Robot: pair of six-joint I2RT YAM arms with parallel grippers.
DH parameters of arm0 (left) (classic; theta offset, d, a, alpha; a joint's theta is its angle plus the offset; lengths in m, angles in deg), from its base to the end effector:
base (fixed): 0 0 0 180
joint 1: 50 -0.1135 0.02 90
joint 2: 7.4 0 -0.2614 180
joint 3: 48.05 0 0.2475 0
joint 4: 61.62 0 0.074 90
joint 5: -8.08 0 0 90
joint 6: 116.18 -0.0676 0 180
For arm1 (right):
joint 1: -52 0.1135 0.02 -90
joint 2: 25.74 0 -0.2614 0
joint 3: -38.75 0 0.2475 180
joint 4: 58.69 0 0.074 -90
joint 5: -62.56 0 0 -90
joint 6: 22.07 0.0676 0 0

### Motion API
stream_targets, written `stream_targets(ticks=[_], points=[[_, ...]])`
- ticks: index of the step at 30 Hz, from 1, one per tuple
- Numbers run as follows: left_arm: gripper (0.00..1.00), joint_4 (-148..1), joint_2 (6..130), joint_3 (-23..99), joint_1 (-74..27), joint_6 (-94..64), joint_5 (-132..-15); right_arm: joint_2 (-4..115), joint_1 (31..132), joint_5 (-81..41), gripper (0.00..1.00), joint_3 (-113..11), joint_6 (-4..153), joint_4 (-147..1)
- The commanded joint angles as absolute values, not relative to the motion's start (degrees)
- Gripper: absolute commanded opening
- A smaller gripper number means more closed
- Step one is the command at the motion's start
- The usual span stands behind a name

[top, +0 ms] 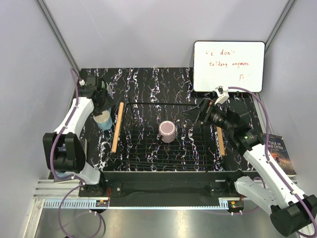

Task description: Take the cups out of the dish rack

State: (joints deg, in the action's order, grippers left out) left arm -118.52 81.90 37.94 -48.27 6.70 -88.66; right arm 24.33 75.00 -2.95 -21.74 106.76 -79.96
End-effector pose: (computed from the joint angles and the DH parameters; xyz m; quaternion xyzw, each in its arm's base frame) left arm 0.3341 -0.0022 0.2381 -0.2736 0.9252 -0.0221 0.2619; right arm 0.1996 0.1152 0.3332 -0.0301 0.7647 0.4601 0.4502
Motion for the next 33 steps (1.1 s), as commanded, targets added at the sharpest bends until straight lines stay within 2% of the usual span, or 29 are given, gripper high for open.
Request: stream_targets(ticks=[1,8,11,13,18,25,33], points=[[0.7,-119.68,75.23,43.4,-48.25,6.69,-87.98,24.54,75.12,-3.71,1.0,-22.21,105.54,-79.13],[0.74,-121.79,66.79,48.15,-45.53,5.72,-88.95,29.8,76.16,-3.8,1.0,-24.41,102.83,-82.55],[0.75,-120.74,61.71,46.84,-40.45,5.2,-92.37,34.46,80.89,-10.98,1.0,-28.62,97.74,-88.87],[0.76,-118.46,58.8,43.86,-38.06,5.19,-93.6,38.31,87.22,-18.09,1.0,-31.87,94.58,-93.1],[0.76,-114.25,51.76,36.05,-30.85,6.25,-96.68,46.93,92.77,-23.57,1.0,-36.0,93.33,-96.7],[0.77,-110.11,44.37,27.42,-23.12,6.87,-100.73,56.61,96.03,-35.15,1.0,-43.56,91.22,-103.03],[0.77,-107.29,41.12,22.67,-20.12,7.22,-100.82,65.13,97.79,-37.99,1.0,-50.95,91.04,-106.55]])
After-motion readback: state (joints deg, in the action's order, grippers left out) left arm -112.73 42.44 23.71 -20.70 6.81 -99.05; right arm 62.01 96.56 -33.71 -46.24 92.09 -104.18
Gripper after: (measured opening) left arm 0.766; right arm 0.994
